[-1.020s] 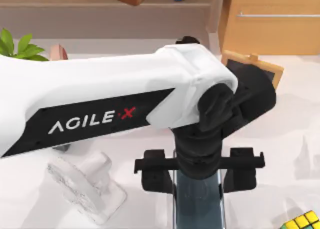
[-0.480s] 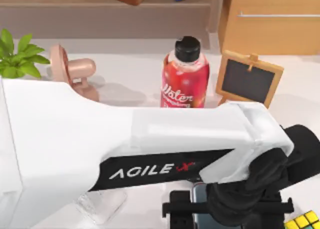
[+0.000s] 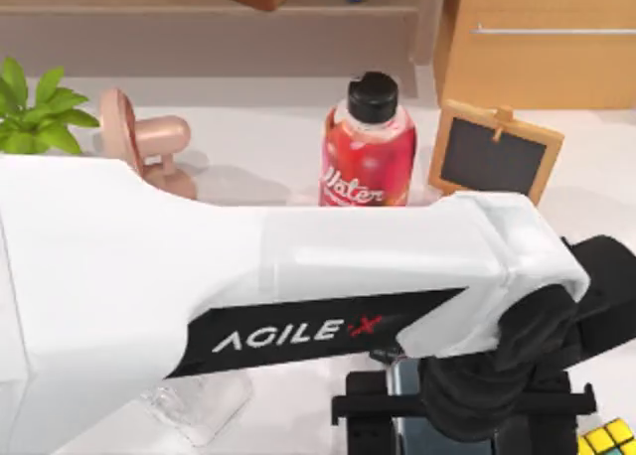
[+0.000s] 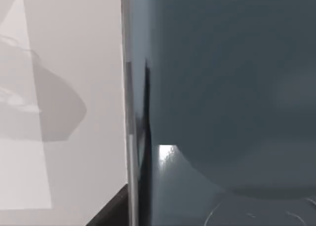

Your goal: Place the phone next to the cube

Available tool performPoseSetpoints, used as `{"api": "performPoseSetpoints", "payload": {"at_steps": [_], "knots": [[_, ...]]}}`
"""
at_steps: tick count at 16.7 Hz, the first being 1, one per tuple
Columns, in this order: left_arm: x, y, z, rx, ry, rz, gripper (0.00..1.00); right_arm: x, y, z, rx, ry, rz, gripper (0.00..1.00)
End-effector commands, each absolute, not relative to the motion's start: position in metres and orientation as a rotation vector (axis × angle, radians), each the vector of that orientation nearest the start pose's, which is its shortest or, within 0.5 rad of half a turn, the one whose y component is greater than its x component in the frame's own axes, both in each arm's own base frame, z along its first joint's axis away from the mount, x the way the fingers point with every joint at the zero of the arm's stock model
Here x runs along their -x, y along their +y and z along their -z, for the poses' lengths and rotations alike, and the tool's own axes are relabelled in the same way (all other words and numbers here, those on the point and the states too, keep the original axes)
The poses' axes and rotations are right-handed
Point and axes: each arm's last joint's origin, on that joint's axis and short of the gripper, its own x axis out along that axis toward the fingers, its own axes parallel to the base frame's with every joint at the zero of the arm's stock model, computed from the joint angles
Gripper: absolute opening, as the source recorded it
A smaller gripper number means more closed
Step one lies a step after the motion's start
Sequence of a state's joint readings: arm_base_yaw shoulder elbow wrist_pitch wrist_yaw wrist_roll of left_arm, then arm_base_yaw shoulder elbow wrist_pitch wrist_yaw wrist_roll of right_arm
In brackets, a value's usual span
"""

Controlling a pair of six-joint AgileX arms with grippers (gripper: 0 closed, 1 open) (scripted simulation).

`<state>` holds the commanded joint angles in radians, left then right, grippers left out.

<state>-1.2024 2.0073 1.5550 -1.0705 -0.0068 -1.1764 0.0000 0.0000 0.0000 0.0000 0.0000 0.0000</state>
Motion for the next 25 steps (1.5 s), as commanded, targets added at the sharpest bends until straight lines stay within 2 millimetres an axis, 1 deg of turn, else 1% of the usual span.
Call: {"api": "performPoseSetpoints", "payload": {"at_steps": [3,10,14,16,19,22,25], "knots": [[-0.147,-0.367,-0.204,0.072,1.516,0.103,0.00,-0.106,-0.001,-0.160,0.000,0.000,0.000,1.00],[-0.152,-0.382,-0.254,0.214,1.430,0.258,0.00,-0.106,-0.001,-0.160,0.000,0.000,0.000,1.00],[-0.151,-0.388,-0.274,0.275,1.394,0.321,0.00,-0.106,-0.001,-0.160,0.000,0.000,0.000,1.00],[-0.151,-0.391,-0.280,0.296,1.384,0.339,0.00,-0.106,-0.001,-0.160,0.000,0.000,0.000,1.00],[-0.150,-0.395,-0.283,0.315,1.379,0.351,0.00,-0.106,-0.001,-0.160,0.000,0.000,0.000,1.00],[-0.149,-0.397,-0.280,0.322,1.382,0.348,0.00,-0.106,-0.001,-0.160,0.000,0.000,0.000,1.00],[-0.149,-0.397,-0.274,0.319,1.389,0.335,0.00,-0.106,-0.001,-0.160,0.000,0.000,0.000,1.00]]}}
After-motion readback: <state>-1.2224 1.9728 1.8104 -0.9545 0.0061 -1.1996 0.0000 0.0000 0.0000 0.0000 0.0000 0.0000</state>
